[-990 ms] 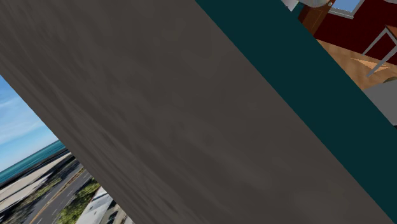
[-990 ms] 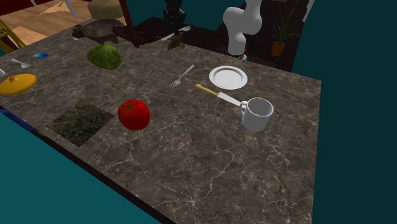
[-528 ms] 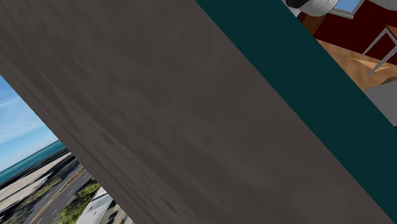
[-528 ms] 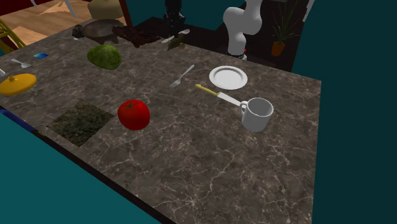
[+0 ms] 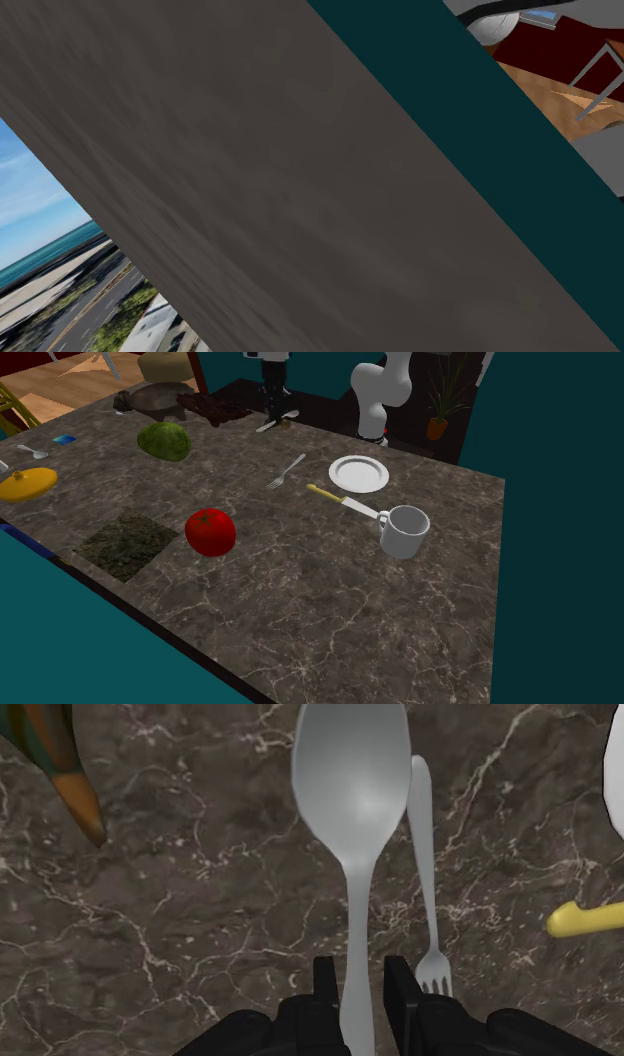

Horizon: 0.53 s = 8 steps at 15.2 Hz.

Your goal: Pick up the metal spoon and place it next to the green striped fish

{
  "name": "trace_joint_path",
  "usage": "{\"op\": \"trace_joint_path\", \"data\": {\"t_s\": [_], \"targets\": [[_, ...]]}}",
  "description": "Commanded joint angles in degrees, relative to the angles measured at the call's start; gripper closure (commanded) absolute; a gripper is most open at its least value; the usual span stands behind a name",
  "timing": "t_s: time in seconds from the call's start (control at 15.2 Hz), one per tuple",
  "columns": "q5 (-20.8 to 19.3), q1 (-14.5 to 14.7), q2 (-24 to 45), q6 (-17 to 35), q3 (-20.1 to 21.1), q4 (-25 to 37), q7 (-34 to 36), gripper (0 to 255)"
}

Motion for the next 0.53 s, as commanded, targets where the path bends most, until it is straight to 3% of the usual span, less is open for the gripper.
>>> {"op": "trace_joint_path", "data": {"t_s": [0.0,0.46], "targets": [[0.2,0.1,0.6,1.8,-0.2,-1.2,-0.4,255],[1.1,0.6,3.1,7.7,-1.1,-4.8,-2.0,255]]}}
